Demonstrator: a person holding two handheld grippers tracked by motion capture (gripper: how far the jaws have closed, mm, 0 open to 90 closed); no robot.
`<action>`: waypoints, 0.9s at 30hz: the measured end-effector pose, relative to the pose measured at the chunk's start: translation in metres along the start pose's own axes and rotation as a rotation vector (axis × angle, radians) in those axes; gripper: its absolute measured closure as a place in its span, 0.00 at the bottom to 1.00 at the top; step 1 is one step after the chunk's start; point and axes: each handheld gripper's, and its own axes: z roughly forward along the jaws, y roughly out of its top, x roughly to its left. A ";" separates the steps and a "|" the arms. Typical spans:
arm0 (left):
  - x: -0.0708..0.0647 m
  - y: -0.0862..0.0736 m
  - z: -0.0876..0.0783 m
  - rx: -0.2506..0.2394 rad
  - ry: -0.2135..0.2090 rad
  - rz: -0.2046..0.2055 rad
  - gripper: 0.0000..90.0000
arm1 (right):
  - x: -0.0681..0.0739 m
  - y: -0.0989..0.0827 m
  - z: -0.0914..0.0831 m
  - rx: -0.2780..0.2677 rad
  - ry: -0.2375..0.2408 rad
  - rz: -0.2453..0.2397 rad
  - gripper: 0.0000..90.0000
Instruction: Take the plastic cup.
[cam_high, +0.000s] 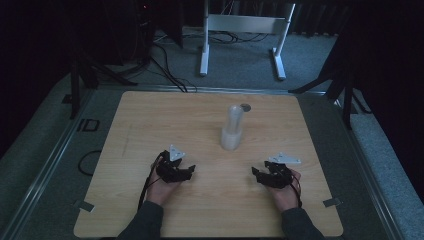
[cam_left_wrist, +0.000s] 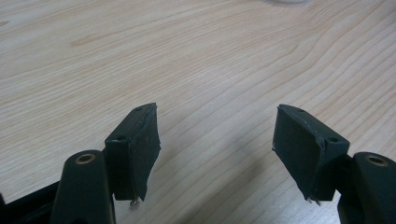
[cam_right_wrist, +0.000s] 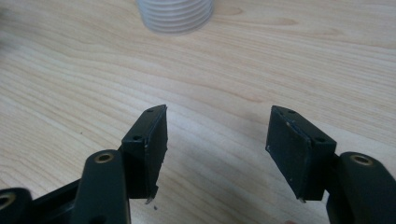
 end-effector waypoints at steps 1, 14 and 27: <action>0.000 0.000 0.000 0.001 0.001 0.002 0.35 | 0.000 0.000 0.000 -0.001 0.002 0.003 0.43; -0.008 0.011 -0.001 -0.019 -0.050 0.019 0.33 | 0.004 0.017 -0.006 -0.025 0.044 -0.018 0.47; -0.005 0.063 0.004 -0.139 -0.125 0.048 0.31 | -0.002 0.065 -0.014 -0.070 0.050 -0.076 0.50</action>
